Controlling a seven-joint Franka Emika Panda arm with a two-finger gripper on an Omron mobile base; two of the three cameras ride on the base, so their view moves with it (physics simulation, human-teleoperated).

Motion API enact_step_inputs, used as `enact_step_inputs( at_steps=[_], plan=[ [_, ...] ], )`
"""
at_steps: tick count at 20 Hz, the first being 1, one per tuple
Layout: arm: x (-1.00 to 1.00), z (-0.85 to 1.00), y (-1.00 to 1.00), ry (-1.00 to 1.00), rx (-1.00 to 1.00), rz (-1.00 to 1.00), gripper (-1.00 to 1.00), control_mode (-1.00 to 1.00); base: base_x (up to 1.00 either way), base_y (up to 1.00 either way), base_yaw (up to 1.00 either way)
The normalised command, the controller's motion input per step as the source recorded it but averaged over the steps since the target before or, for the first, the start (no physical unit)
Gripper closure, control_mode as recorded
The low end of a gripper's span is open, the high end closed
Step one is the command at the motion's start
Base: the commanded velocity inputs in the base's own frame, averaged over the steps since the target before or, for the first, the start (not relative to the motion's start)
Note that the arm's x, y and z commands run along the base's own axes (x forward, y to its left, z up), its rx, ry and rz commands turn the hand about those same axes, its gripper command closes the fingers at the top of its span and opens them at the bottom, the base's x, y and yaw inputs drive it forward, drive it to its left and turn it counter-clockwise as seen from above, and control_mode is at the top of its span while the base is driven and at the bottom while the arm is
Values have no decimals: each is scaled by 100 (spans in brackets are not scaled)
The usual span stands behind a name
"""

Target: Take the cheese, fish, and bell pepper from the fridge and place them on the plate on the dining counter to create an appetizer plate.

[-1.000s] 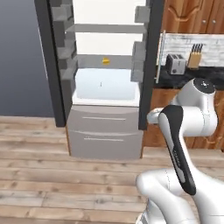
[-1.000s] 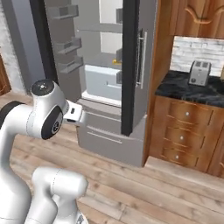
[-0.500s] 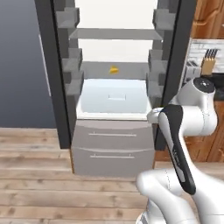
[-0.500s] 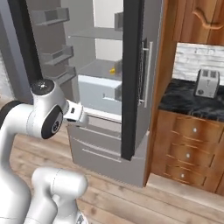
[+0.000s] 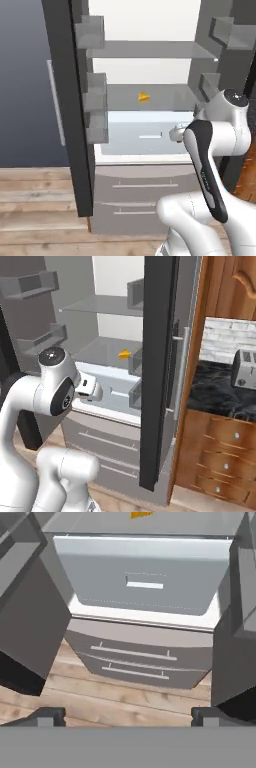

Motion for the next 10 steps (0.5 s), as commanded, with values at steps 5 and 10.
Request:
enact_step_inputs(
  at_steps=[5, 10],
  plan=[
    [0, 0, 0, 0, 0, 0, -100, 100, 85, 21, -18],
    [0, 0, 0, 0, 0, 0, -100, 100, 79, -11, -16]
  ],
)
